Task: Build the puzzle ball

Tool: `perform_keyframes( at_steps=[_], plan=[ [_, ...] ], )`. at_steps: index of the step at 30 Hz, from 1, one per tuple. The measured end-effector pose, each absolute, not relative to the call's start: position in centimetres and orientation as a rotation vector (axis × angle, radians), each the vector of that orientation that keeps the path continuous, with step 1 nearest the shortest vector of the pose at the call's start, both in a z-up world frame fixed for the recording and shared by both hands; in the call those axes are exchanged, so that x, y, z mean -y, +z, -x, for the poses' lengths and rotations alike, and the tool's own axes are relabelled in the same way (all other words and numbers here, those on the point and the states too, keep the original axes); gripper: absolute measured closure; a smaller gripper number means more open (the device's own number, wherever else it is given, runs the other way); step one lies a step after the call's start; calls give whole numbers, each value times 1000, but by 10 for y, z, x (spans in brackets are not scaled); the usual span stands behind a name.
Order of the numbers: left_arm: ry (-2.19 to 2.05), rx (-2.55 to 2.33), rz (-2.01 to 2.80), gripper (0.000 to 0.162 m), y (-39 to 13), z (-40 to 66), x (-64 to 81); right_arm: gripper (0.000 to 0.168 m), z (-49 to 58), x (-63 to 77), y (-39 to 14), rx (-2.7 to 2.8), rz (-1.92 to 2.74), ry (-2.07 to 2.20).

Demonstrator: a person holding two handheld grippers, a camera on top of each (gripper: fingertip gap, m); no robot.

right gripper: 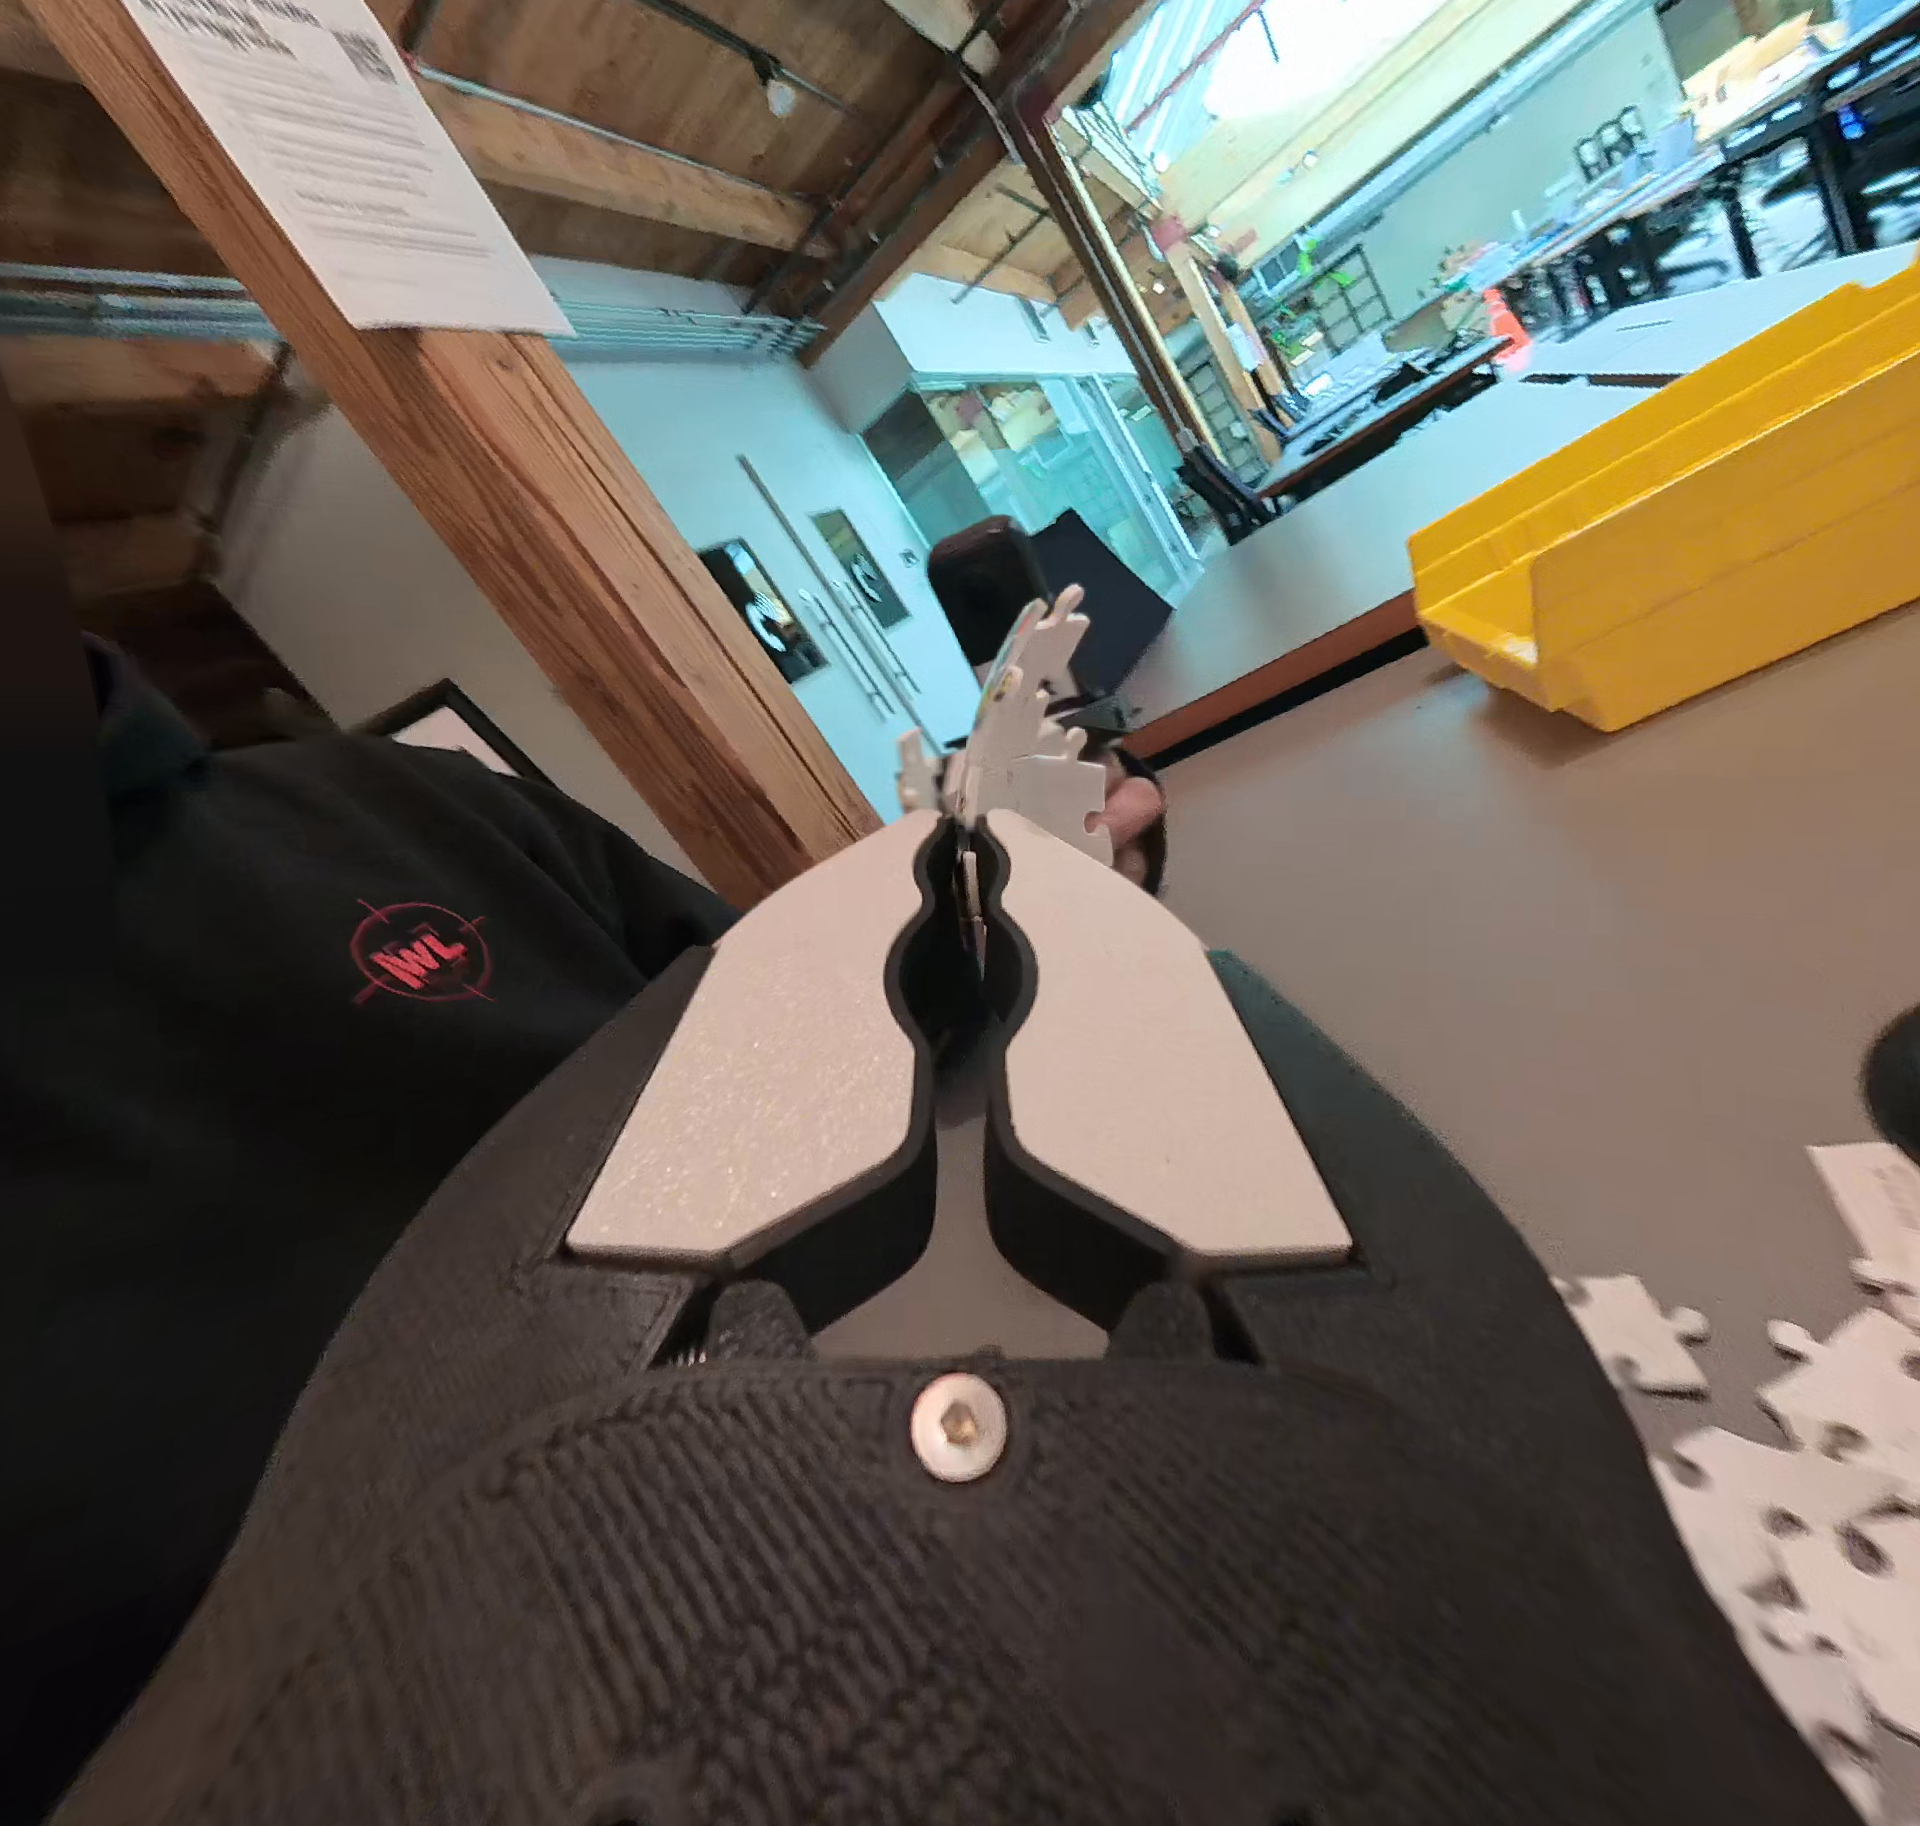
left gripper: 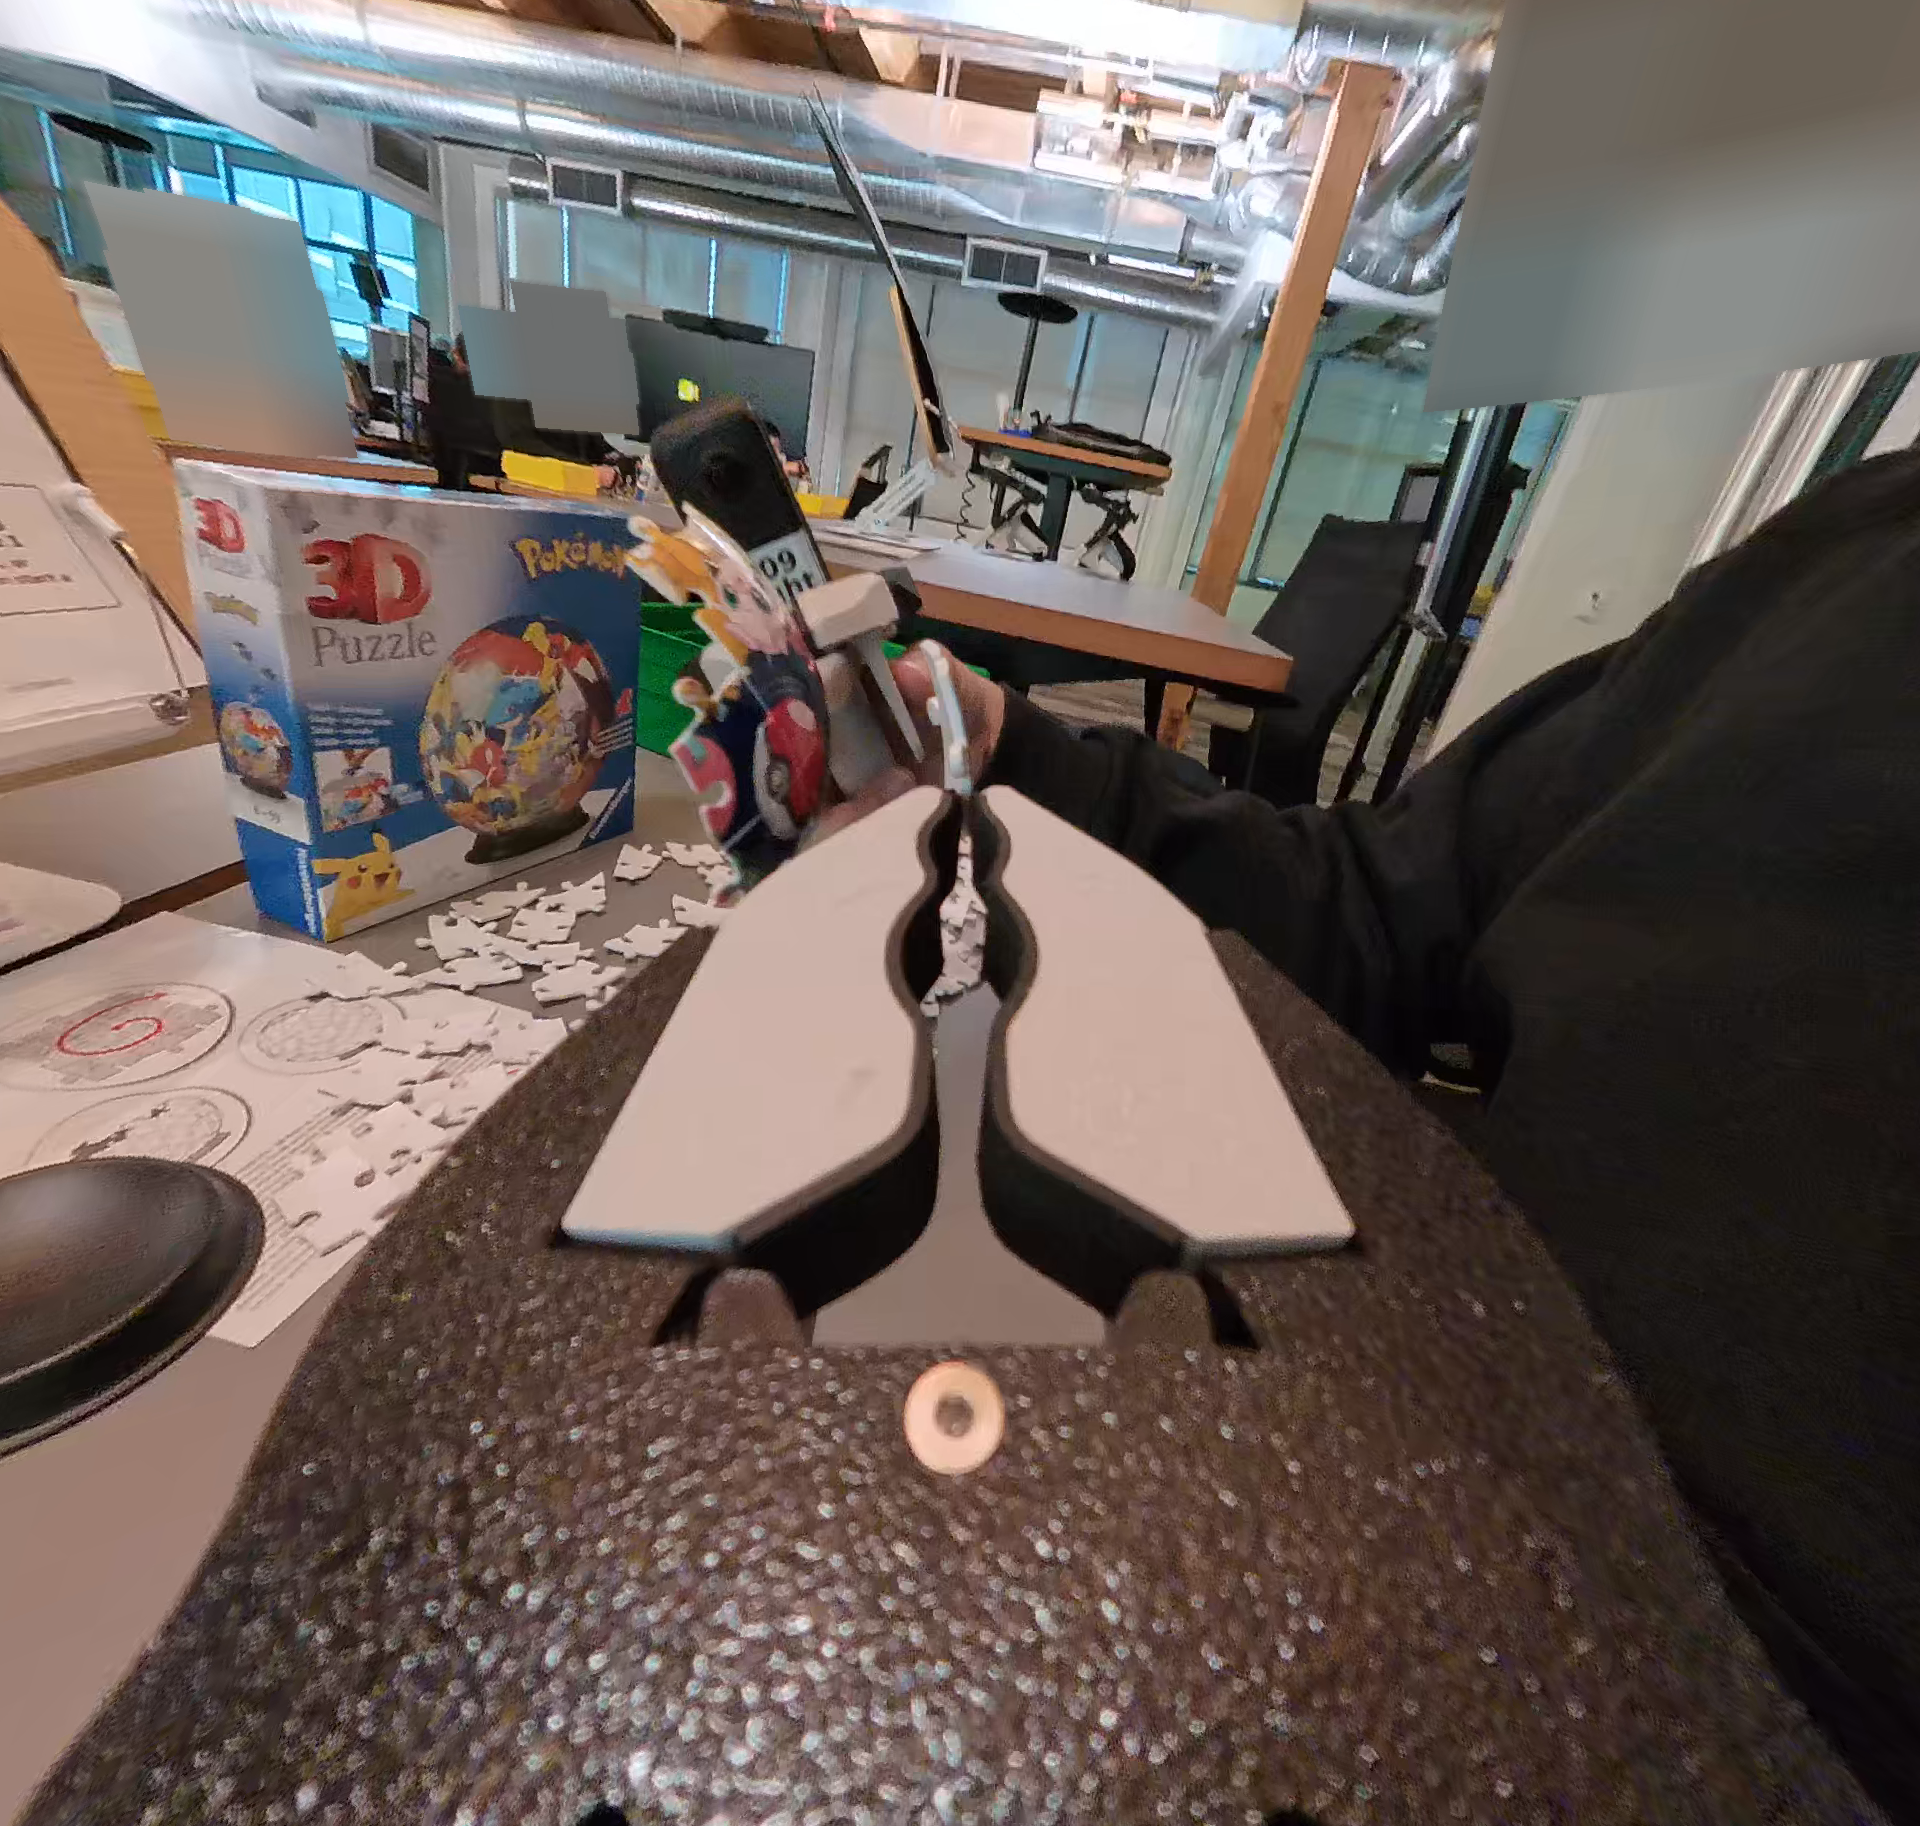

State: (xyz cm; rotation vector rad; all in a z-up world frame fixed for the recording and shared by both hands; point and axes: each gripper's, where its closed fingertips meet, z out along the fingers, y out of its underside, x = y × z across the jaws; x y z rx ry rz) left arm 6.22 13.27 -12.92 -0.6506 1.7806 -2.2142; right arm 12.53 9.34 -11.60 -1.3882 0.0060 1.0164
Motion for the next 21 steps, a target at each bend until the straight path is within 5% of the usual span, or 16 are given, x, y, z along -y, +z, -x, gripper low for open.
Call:
perform_keyframes(
  at_steps=[10,21],
  plan=[
    [-1583,-2319,1420,161,-268,-68,-180,165,-102,-81,-145,-69,1278,1096],
    [-1517,-2452,1514,161,-298,-72,-188,165,-83,-76,-166,-149,1128,1021]
  ],
)
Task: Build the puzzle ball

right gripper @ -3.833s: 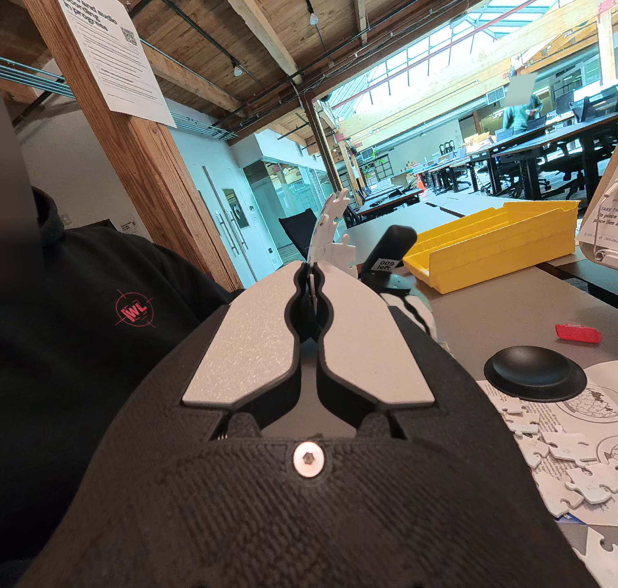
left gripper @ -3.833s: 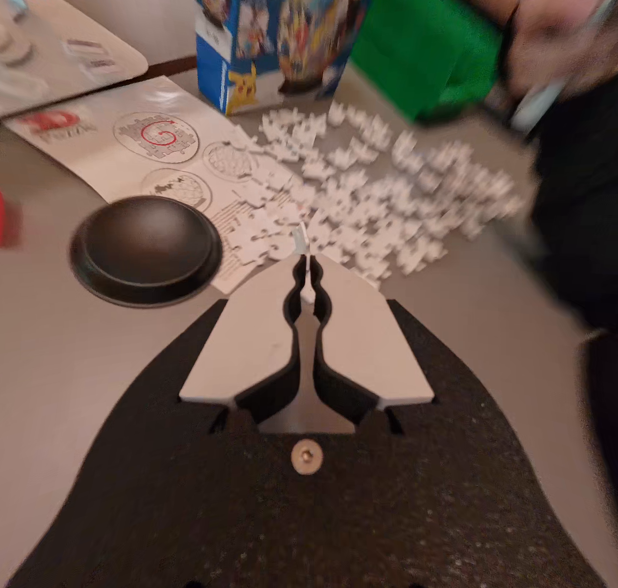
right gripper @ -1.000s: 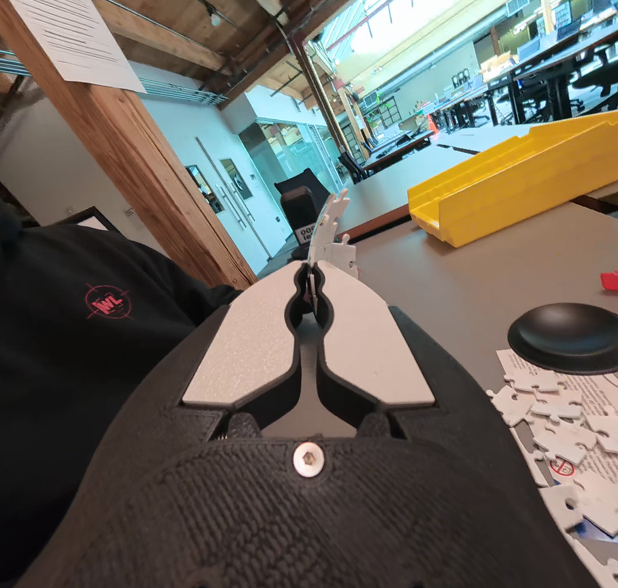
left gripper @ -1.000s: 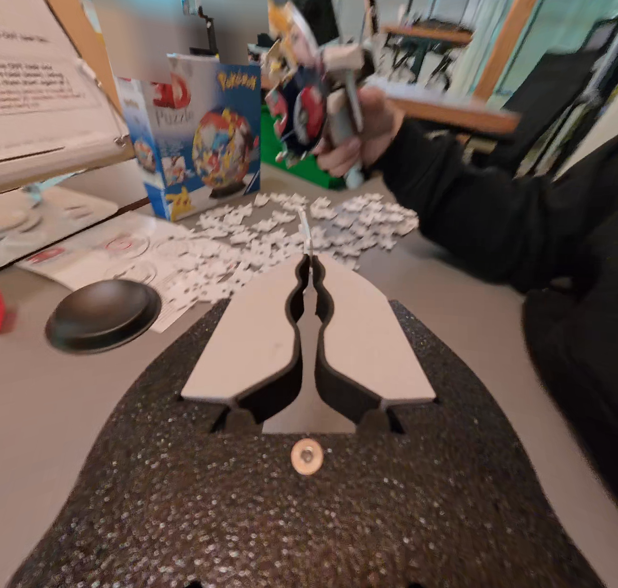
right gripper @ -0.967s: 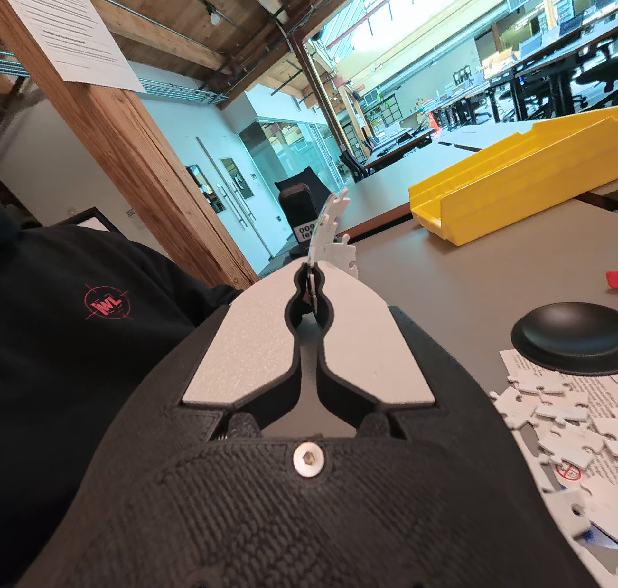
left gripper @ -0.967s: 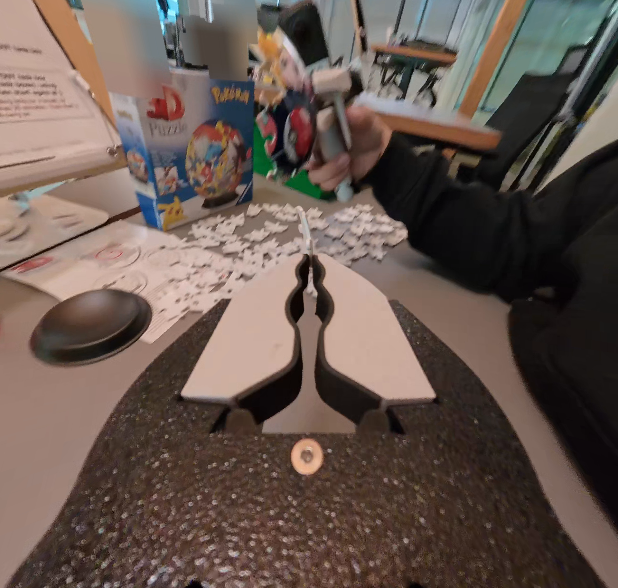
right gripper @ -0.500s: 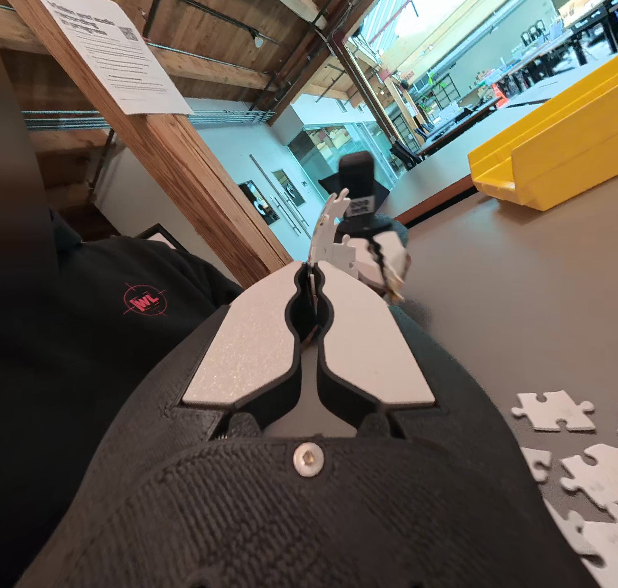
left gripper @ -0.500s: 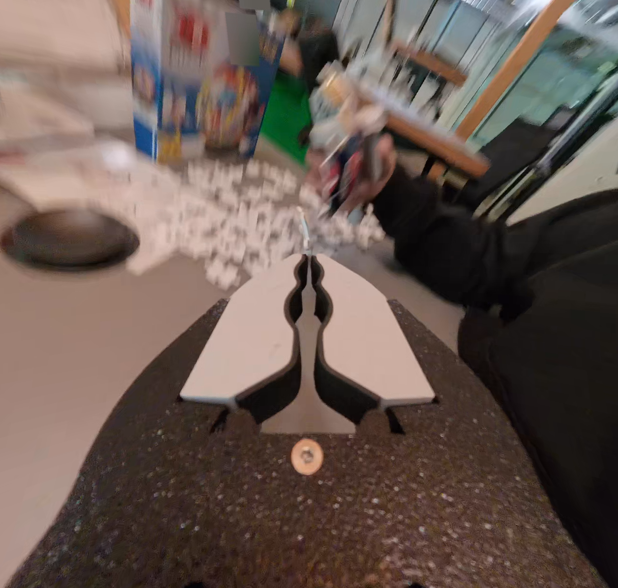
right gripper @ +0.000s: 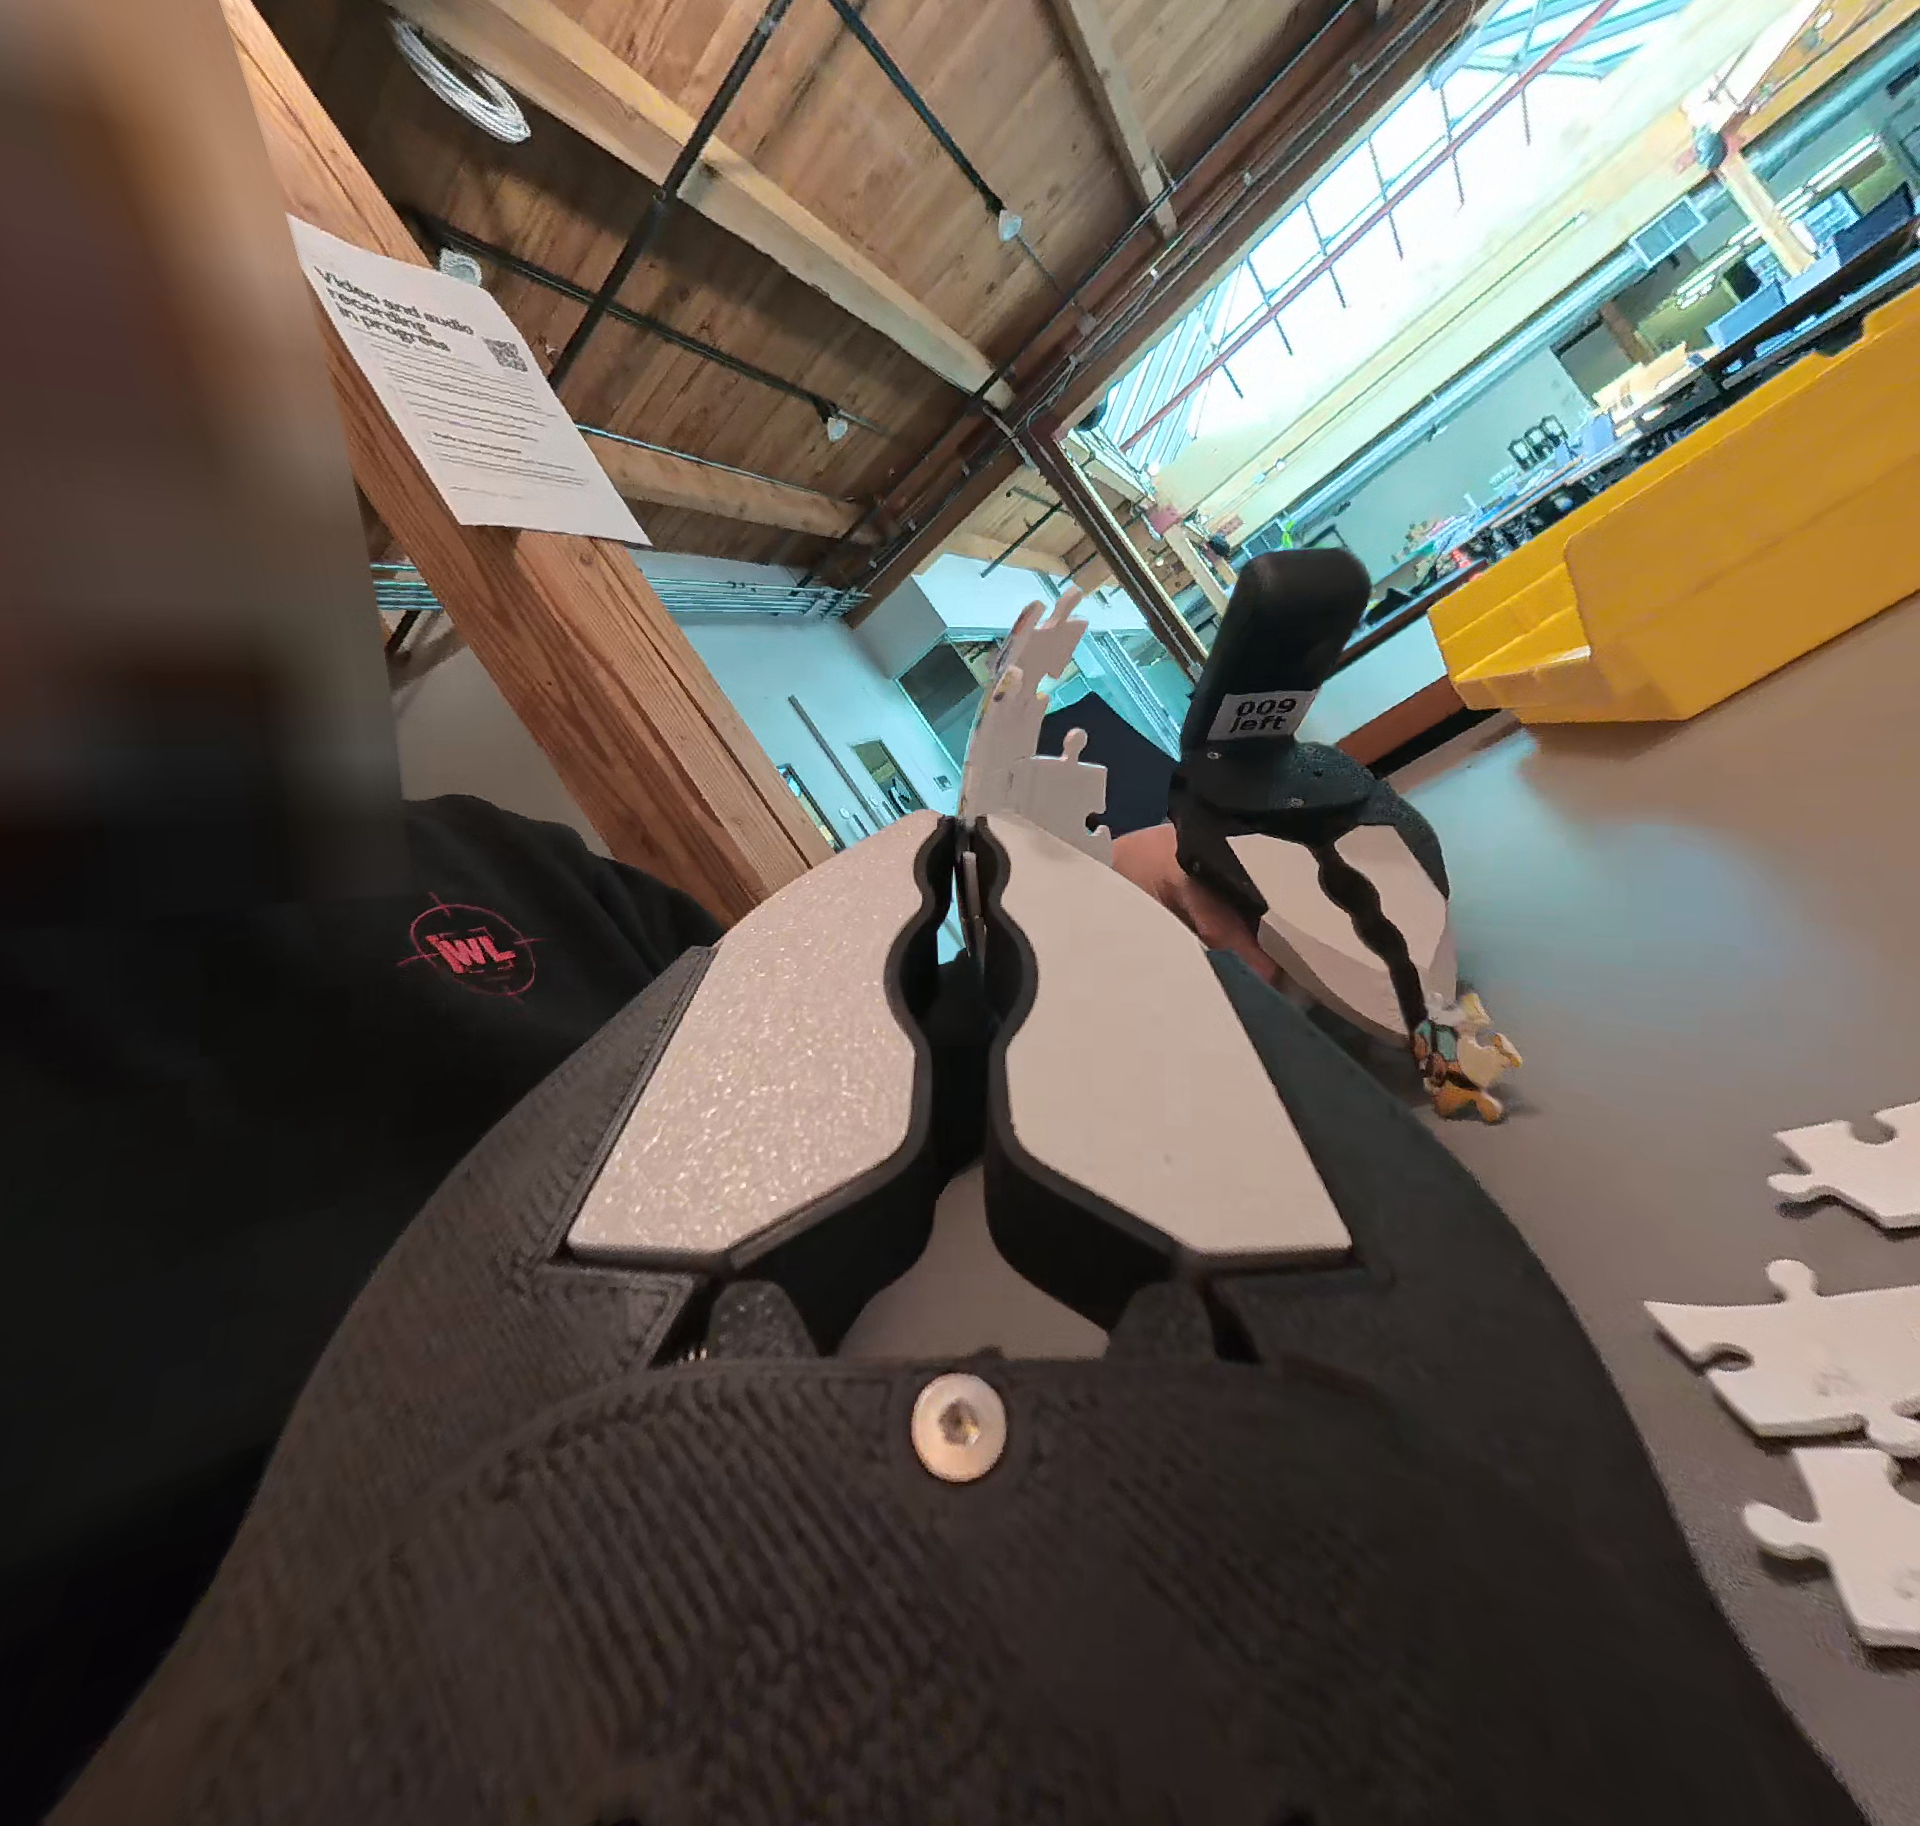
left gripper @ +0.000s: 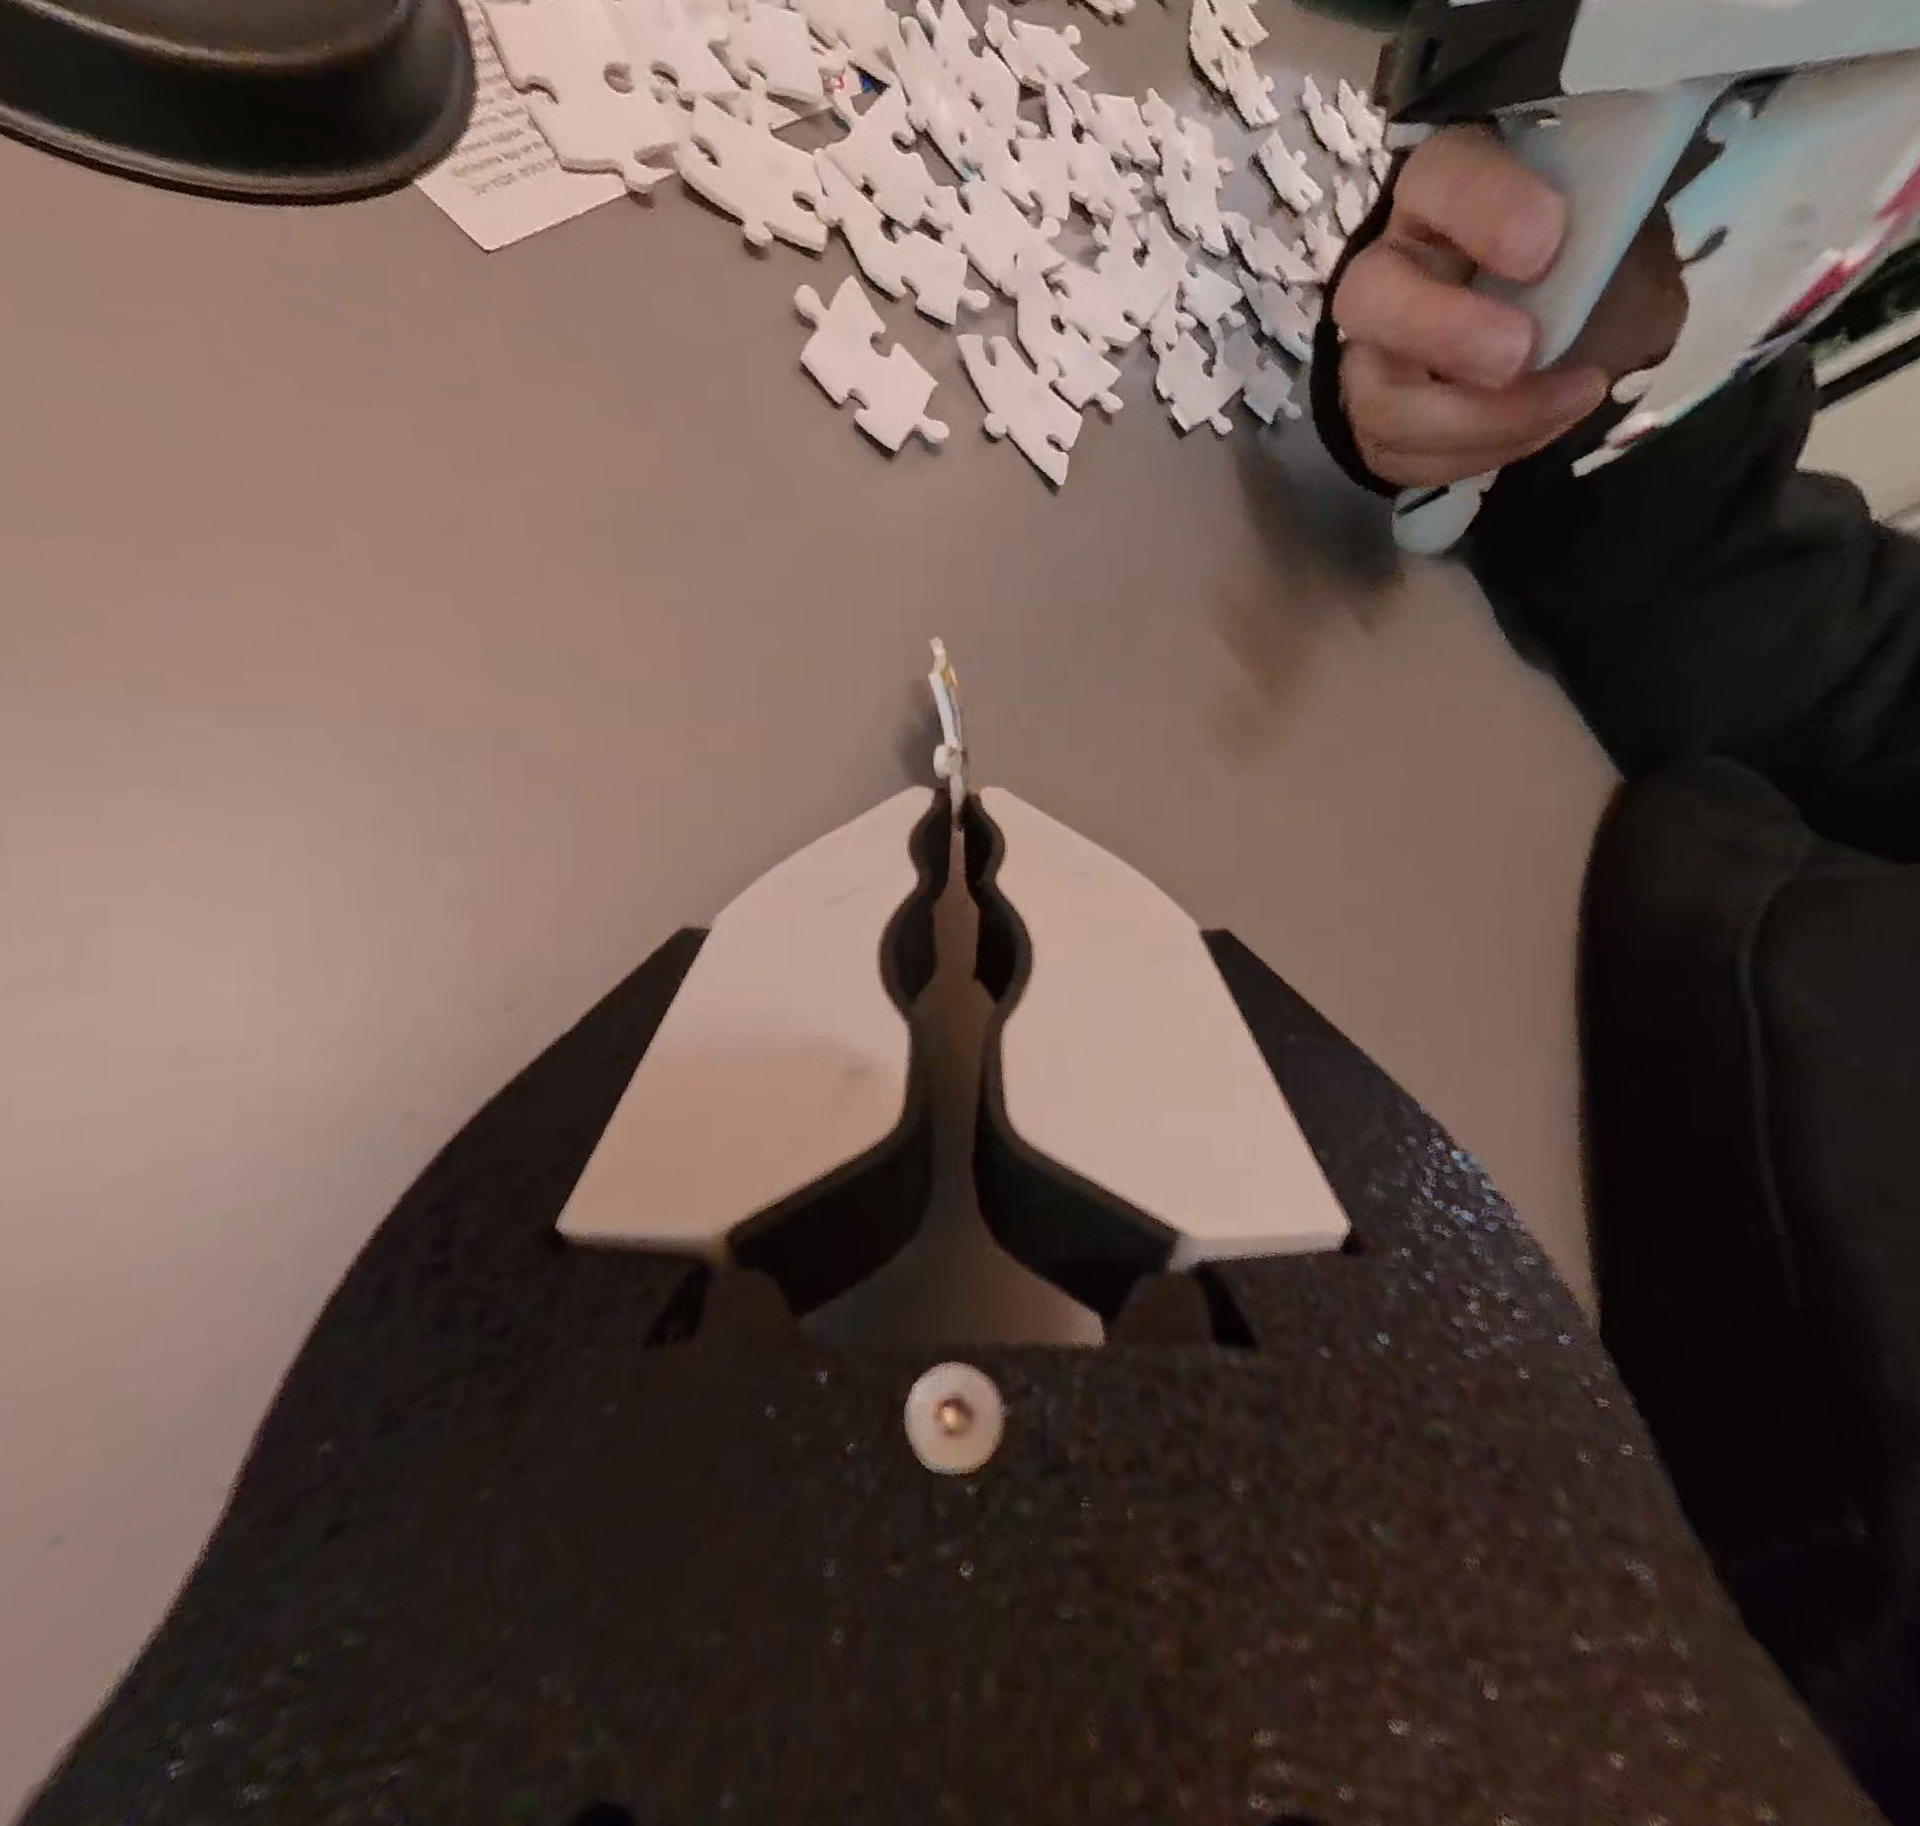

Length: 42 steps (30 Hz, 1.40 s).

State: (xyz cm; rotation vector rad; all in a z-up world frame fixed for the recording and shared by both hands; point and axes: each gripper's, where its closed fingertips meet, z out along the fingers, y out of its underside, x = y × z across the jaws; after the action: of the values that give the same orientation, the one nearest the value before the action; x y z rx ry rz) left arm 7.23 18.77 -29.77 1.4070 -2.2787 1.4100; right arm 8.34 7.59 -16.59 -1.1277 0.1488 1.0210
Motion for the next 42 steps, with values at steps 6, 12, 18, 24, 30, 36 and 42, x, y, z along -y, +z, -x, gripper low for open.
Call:
perform_keyframes(
  at_steps=[6,12,18,24,30,36,42],
  plan=[
    [1471,2449,-1378,108,-278,-65,-207,165,-70,-81,-163,-104,1106,1031],
    [2165,2080,-790,109,-167,-41,-136,165,-53,-88,-151,-7,1056,1011],
    [2079,2038,-678,118,-170,-44,-109,165,-47,-89,-151,27,1075,980],
    [2072,2000,-580,146,-164,-40,-104,165,-47,-90,-154,28,1101,962],
    [2014,2018,-509,160,-162,-35,-104,143,-43,-93,-159,27,1168,931],
    [1900,2093,-495,160,-170,-36,-102,108,-34,-99,-175,150,1408,774],
    [1847,2147,-466,160,-177,-41,-93,126,-35,-100,-170,156,1401,839]
  ],
)
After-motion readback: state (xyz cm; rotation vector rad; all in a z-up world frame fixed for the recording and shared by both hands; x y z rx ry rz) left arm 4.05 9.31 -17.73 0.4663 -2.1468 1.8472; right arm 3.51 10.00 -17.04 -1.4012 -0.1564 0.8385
